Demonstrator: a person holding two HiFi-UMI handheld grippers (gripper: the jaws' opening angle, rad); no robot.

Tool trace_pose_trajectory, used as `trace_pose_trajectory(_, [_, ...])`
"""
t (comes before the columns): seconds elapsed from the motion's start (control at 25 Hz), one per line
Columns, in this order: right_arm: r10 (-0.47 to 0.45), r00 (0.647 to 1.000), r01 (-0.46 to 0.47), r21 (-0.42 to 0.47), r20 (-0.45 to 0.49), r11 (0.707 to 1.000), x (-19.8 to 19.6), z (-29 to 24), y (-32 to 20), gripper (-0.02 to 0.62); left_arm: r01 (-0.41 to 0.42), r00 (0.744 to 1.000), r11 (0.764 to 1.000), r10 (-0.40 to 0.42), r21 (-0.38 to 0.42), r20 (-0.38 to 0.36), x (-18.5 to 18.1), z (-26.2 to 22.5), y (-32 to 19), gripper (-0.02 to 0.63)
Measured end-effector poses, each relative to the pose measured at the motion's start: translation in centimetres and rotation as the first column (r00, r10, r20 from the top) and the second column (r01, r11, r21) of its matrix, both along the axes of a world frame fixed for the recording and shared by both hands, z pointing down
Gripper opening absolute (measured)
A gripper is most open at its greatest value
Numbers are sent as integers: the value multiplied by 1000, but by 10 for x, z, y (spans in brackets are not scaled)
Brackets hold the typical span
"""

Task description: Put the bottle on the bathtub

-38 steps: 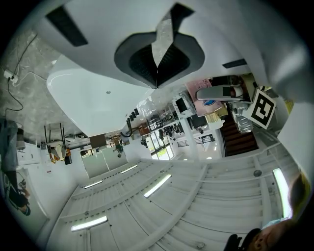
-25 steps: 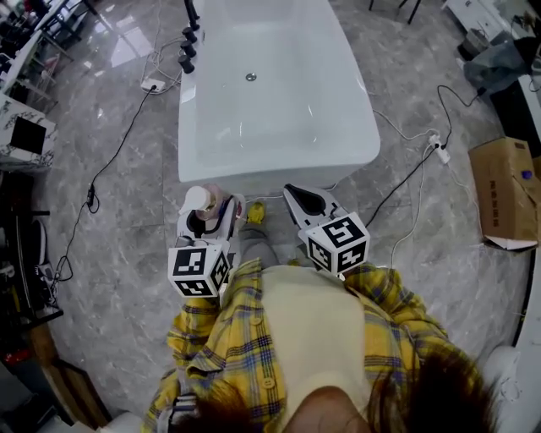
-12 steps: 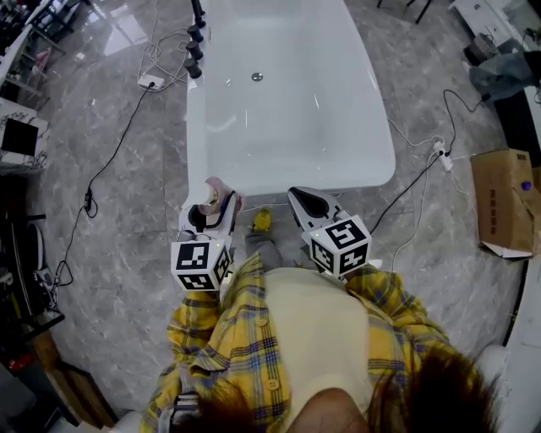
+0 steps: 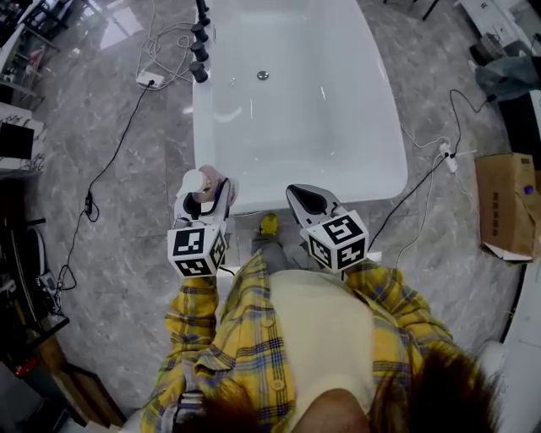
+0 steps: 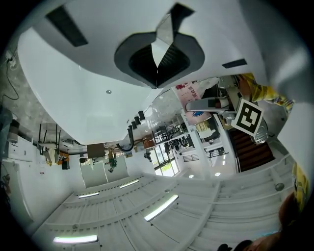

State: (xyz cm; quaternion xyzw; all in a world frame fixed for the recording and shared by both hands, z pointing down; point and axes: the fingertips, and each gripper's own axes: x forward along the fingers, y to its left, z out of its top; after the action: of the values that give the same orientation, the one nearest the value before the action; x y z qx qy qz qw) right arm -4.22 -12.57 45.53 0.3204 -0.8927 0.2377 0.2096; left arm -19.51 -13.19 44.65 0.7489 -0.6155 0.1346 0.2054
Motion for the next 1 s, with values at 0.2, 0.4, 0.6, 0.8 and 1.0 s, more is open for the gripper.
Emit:
trace_pose_trajectory(0.2, [2, 1000, -2, -23, -14, 1000, -15, 12, -22, 14, 12, 1000, 1000, -12, -6, 10, -23, 13, -28, 228])
trace_pose_trajectory(0.4, [8, 1000, -9, -38, -30, 999, -25, 19, -41, 14, 31, 999, 999, -31, -14, 11, -45, 28, -51, 228])
trace_pose_trajectory(0.6, [3, 999, -5, -58, -40, 998, -36, 25, -50, 14, 68, 998, 997, -68, -32, 4, -67, 49, -74, 228])
trace_pose_trajectory(0.8, [4, 999, -8, -77, -54, 997, -40, 32, -53, 14, 108, 994, 993, -108, -39, -8, -82, 69, -95, 227])
trace_pose_trajectory(1.0, [15, 998, -20, -90, -61, 996, -42, 39, -57, 14, 105, 994, 994, -105, -41, 15, -93, 86, -117, 228])
